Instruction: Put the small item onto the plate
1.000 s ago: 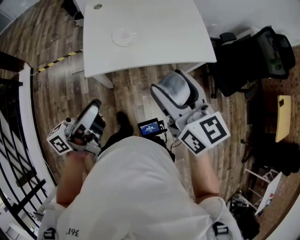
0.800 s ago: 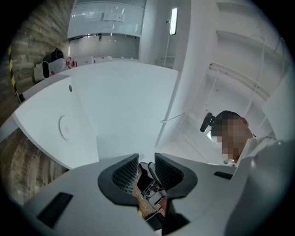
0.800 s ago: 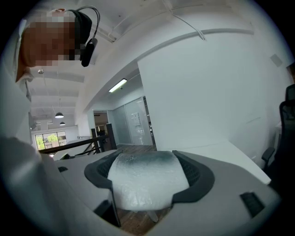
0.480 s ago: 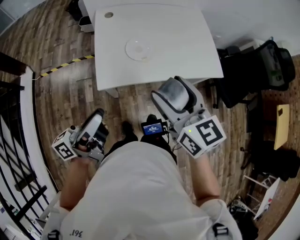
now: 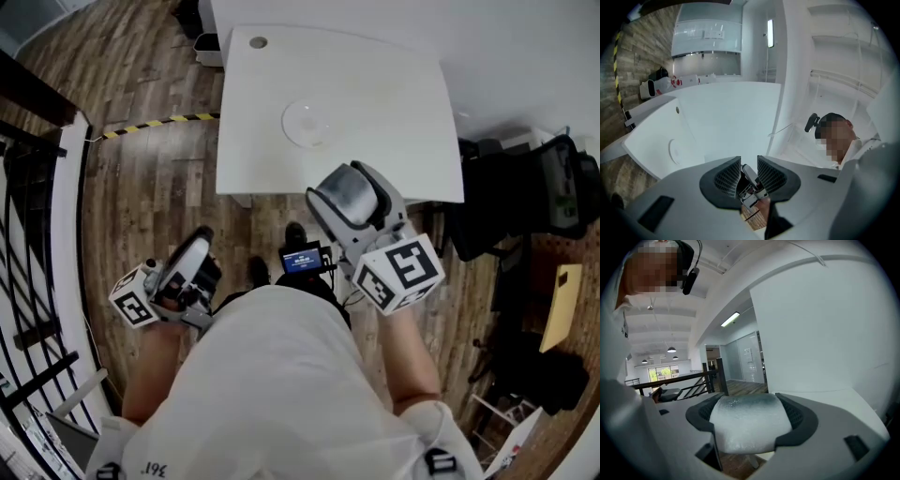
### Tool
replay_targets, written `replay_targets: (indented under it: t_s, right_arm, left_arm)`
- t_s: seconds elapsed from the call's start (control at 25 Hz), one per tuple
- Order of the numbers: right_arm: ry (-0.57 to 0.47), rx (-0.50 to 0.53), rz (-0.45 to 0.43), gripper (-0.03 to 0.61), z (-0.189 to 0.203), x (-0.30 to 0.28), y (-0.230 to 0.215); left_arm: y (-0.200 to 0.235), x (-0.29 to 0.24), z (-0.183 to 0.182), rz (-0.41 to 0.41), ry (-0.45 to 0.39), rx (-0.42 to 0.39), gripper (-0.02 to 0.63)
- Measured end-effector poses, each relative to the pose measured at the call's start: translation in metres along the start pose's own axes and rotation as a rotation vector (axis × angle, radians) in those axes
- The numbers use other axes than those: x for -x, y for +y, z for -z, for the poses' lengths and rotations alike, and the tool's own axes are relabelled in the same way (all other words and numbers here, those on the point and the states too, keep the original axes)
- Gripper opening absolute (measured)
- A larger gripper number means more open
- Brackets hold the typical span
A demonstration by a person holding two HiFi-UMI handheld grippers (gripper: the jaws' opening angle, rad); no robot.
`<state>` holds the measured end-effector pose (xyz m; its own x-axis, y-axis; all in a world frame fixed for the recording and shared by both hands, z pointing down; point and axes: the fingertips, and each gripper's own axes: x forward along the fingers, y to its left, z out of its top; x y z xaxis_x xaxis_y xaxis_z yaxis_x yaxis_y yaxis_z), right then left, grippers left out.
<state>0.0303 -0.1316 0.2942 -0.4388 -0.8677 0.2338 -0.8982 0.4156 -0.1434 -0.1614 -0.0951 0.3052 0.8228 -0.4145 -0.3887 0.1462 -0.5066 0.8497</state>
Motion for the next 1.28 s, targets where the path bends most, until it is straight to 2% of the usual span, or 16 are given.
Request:
replay_targets:
  t_s: [0.44,0.72,0.96,1.12,1.28]
  right_arm:
    - [0.07,0.031,-0.111,0.325,0.007,-0.059,-0.056]
    - [0.133,0.043,-0.154,0.325,0.018,-0.087,-0.113]
    - [0.208,0.029,-0.177,0.325,0.049,-0.109,-0.153]
    - [0.257,0.035,-0.173,0.325,0.072,-0.134,-0.165]
    - [0.301,0.049,-0.149,0.325,0.094,-0.154,-0.175]
  left_arm:
    - [0.021,-0.036,-0.015,-0.084,-0.108,-0.06,0.112]
    - [0.046,-0.084,-0.01,-0.117,-0.146,-0.064,0.112]
    - [0.061,-0.114,-0.004,-0.157,-0.166,-0.066,0.112]
    - [0.066,-0.114,-0.017,-0.171,-0.183,-0.074,0.112]
    - [0.069,-0.116,-0.03,-0.18,-0.162,-0.077,0.112]
